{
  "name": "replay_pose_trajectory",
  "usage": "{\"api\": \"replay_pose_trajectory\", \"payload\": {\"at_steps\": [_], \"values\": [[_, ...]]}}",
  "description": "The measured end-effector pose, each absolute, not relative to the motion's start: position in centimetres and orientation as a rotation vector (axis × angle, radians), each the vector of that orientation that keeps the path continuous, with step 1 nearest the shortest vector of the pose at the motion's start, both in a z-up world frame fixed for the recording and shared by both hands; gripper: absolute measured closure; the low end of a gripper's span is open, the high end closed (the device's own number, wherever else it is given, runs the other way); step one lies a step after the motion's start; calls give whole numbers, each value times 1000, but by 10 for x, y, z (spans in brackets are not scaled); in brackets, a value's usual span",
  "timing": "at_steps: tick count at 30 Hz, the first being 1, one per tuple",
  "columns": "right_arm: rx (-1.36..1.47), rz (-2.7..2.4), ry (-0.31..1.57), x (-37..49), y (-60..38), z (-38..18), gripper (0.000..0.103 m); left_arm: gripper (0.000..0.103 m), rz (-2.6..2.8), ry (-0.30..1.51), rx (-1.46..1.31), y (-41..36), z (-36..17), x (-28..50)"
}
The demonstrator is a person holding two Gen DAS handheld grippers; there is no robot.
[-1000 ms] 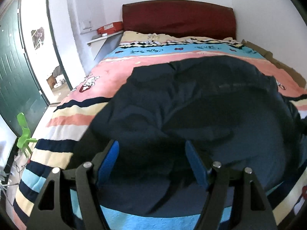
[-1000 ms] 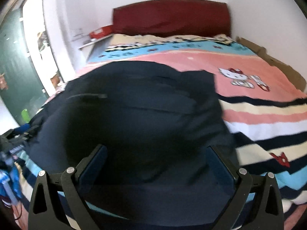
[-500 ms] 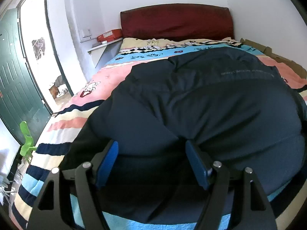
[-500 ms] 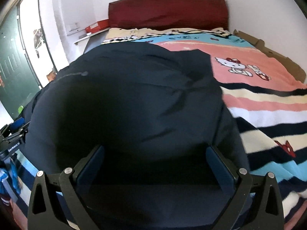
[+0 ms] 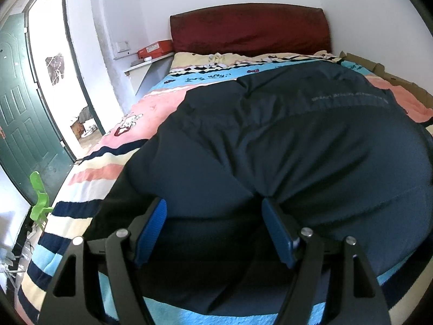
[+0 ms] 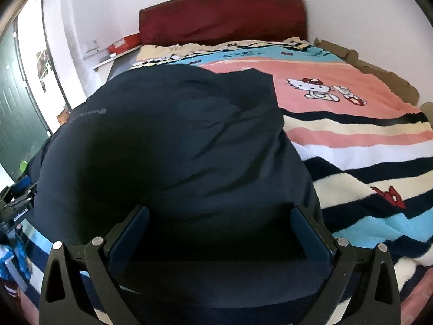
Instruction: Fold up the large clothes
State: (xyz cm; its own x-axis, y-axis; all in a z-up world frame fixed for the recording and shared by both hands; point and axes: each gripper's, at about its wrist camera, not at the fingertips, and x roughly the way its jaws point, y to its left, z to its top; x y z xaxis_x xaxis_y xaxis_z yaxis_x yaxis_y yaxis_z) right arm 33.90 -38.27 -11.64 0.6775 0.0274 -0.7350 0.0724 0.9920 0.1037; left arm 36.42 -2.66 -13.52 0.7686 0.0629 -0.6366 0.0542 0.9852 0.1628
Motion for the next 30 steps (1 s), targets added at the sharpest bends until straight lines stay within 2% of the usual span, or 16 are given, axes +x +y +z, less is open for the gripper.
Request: {"api": "replay_pose_trajectory", "payload": {"at_steps": [7,21,30], "values": [[174,-85,870,330,-418,-124,1,31,0,722,158,-5,-129,352],[173,-158,845,294,-462,-99,1,31,72,745,33,62,-107,316],[157,-124,817,314,-460,-81,1,31,-22,745,-111,76,-75,361]]}}
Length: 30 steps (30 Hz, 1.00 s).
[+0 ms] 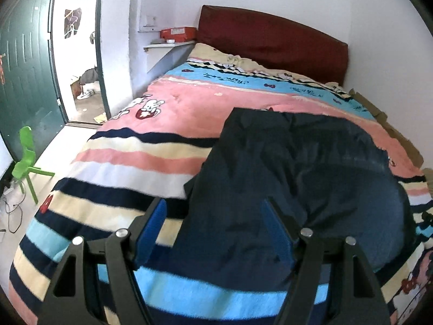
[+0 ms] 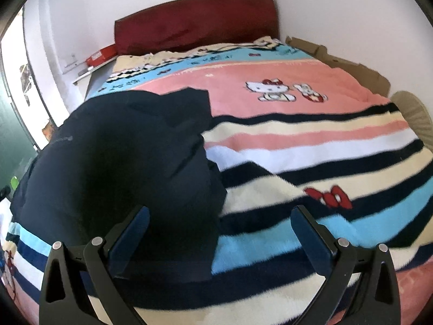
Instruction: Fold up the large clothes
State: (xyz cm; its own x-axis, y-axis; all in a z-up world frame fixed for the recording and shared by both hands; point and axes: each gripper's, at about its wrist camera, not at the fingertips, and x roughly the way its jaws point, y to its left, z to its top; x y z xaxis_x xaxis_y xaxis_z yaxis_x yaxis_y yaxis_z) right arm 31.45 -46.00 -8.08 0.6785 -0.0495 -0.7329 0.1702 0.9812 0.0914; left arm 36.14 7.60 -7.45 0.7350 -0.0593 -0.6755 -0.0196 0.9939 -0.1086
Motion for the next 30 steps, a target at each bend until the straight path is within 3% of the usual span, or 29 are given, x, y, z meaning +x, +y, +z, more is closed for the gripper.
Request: {"api": "replay_pose_trajectory", "payload": {"at_steps": [8,15,16,18,19,30], "values": [[168,-69,835,343,-457,-74,1,31,-173,893,-200,84,-85,417],[377,87,1015,408,-472,-105,1,31,-292,1128,-273,91,-125,486],[402,108,1052,418,-474,-113,1,28,-313,1172,-276,92,-137,495],[437,138,1129,434,-476,-132,1,6,-333,1228,-285,94,-155,505],[466,163,1166,440,-476,-143,1,2,-340,1253,-300,96,-167,510],[724,398,1236,457,-468,-206,1,0,-576,1200,-543,97,-211,501]]}}
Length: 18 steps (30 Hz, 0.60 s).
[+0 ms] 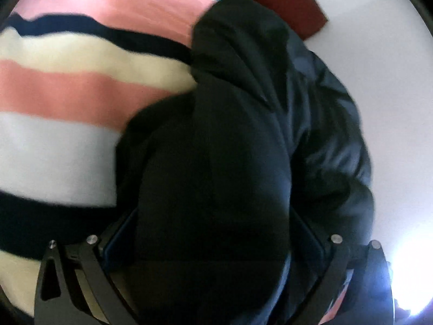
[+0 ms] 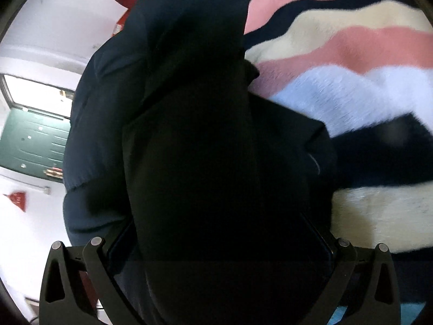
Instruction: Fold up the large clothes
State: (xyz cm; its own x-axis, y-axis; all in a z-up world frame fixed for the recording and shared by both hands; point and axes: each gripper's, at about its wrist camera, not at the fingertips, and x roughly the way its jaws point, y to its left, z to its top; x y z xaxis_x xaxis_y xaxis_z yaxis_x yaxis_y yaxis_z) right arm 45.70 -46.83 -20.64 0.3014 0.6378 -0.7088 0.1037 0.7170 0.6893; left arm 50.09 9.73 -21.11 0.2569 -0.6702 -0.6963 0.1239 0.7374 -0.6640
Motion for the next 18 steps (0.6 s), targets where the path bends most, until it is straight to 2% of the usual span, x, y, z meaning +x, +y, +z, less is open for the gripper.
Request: {"api": "replay_pose_trajectory", "payload": {"at_steps": [5,7,8,9,10,11,12,13,15,18], "values": [[759,439,1176,454,-464,-218,0,1,-578,1147,-576,81,-212,487],[773,460,1175,455,-461,-222,0,6,-615,1109,-580,72,-206,477],[770,467,1172,456,-458,-222,1,15,-628,1095,-576,69,-203,474],[754,468,1160,455,-454,-218,12,29,-654,1064,-575,65,-196,468],[747,479,1127,454,-451,-212,33,35,-671,1035,-575,63,-189,464],[748,491,1100,454,-449,-206,42,47,-678,1012,-573,61,-184,462],[737,498,1069,454,-446,-197,55,56,-682,982,-574,59,-176,459],[707,502,1048,455,-440,-188,64,60,-689,952,-586,59,-168,458],[635,508,1024,456,-429,-171,72,69,-698,907,-597,59,-153,454],[547,518,968,456,-412,-139,78,74,-718,833,-582,60,-121,446]]}}
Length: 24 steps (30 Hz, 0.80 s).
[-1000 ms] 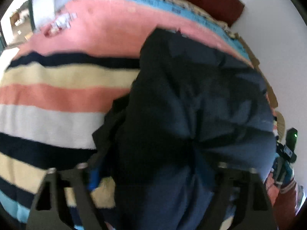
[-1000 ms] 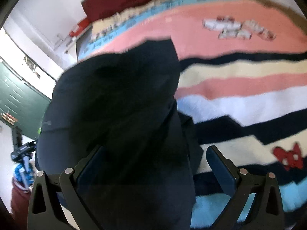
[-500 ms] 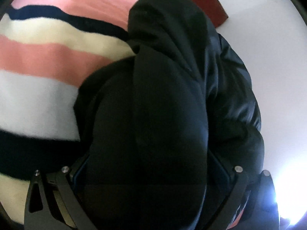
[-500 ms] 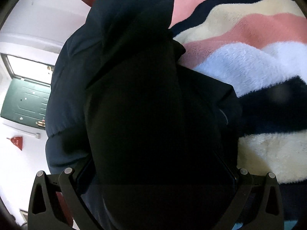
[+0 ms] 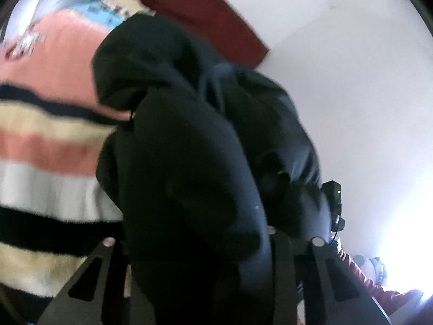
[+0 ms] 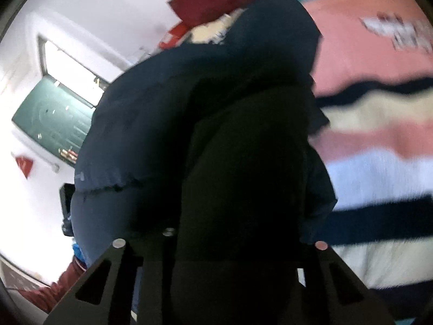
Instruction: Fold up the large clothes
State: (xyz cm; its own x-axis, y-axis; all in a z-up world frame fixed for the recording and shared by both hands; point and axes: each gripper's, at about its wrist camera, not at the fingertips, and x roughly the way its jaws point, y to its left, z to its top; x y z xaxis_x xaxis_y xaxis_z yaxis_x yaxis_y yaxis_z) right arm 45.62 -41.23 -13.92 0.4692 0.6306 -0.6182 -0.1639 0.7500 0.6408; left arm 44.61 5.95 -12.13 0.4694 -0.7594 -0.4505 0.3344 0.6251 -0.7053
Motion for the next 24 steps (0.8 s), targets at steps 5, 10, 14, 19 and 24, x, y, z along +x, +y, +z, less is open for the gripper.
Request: {"api": "replay_pose_trajectory", "payload": {"at_steps": [5,10,14,19,24], "values": [[519,556,823,443,-396,-78,82,74,-751,758,-556,60,-78,428],[542,611,738,413,-392,-39,83,74,-752,727,-580,78,-66,403],[586,600,776,397,-410,-56,83,74,-710,801,-593,87,-102,412],[610,464,895,395,-423,-107,78,66,-559,937,-486,95,-151,424],[581,293,929,391,-442,-123,46,52,-507,973,-476,118,-144,415]]}}
